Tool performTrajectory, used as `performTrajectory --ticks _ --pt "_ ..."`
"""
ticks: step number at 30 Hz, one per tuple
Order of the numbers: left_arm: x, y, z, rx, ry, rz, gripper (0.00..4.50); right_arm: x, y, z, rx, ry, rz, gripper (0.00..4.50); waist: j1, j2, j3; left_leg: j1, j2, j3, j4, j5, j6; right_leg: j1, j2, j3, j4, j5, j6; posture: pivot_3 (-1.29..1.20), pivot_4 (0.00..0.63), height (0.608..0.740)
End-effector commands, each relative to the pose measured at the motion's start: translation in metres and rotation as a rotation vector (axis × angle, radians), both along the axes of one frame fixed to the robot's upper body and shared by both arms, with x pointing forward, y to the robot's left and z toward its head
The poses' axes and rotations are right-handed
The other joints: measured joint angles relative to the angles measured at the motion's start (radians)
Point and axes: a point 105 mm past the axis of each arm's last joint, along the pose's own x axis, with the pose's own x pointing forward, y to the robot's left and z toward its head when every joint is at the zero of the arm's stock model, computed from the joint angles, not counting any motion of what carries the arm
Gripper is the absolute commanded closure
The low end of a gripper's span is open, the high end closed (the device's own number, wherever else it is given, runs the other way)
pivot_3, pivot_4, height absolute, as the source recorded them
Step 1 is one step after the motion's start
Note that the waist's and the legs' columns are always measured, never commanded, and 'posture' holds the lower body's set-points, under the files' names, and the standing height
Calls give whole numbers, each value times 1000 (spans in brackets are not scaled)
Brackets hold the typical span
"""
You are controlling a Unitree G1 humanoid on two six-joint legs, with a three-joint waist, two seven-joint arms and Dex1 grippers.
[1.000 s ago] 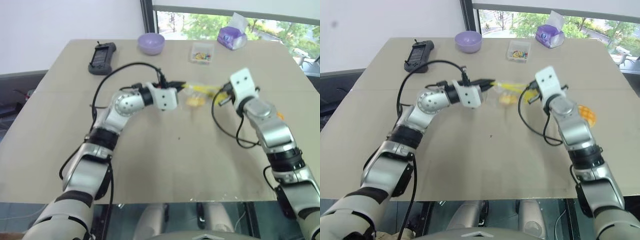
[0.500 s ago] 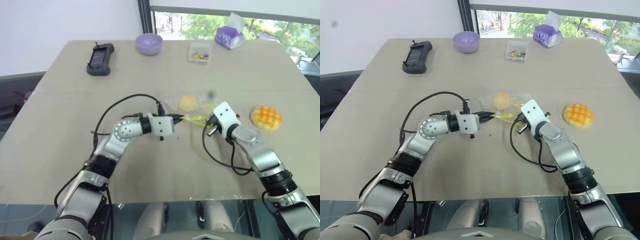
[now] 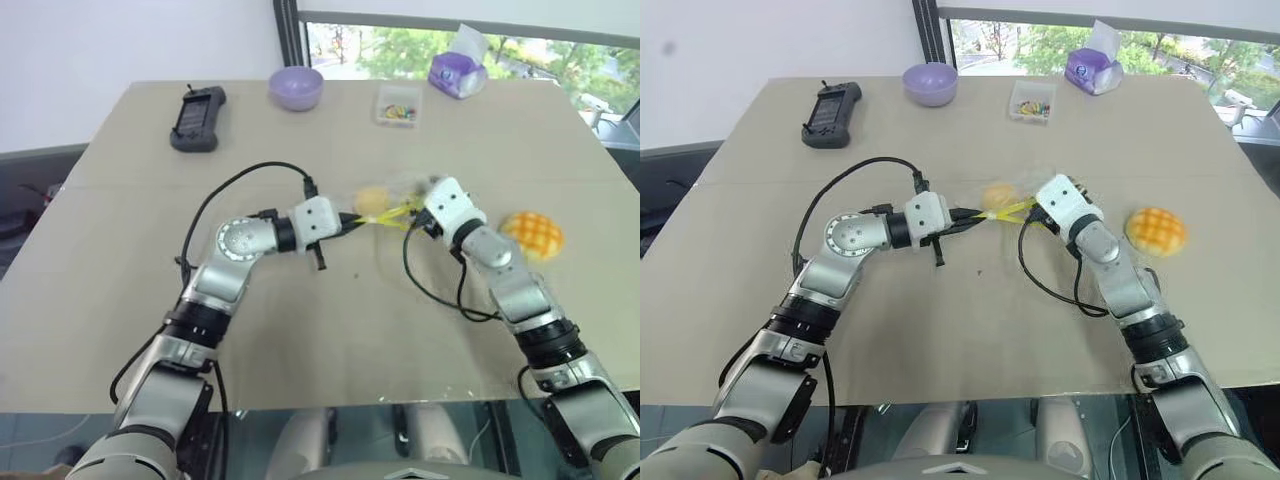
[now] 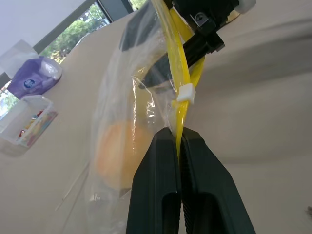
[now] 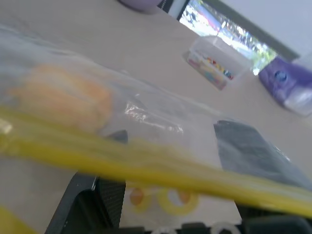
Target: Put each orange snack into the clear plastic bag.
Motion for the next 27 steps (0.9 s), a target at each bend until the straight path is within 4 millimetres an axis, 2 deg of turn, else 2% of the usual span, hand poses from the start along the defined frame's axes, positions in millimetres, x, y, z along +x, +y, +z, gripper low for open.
performTrajectory --ticks 1,2,7,11,14,18,22,27 --pt "14 2 22 -69 -12 70 4500 -13 -1 -5 -238 -85 87 1383 1 0 0 0 0 0 0 0 0 0 0 0 0 0 0 0 150 740" --pt "15 1 23 -74 -9 70 4500 -15 -1 -8 -256 -70 107 1383 0 0 0 1 0 1 0 0 0 0 0 1 1 0 0 0 150 740" --pt "14 -7 24 -69 -11 53 4500 -17 -4 -13 -330 -81 121 39 -3 0 0 1 1 2 0 0 0 0 1 2 1 0 0 0 150 740" --pt "17 -8 24 -68 -6 63 4500 -16 -10 -10 -374 -114 96 39 0 0 0 1 1 2 0 0 0 0 1 2 1 0 0 0 150 740" --pt "25 -3 22 -65 9 115 4500 -24 -16 -4 -367 -110 112 39 5 0 0 1 1 2 0 0 0 0 1 1 1 0 0 0 150 740" --pt "33 1 21 -81 31 165 4500 -44 -25 17 -124 -43 131 39 8 0 0 0 1 2 0 0 0 0 1 2 0 0 0 0 150 740" --pt "36 1 23 -94 27 175 4500 -57 -60 32 66 -10 19 39 11 0 0 0 1 2 0 0 0 0 1 2 0 0 1 0 150 740" --pt "37 -1 28 -124 26 173 4500 -60 -131 20 205 63 -294 39 27 0 0 1 1 2 1 0 1 1 1 2 0 1 1 0 150 740"
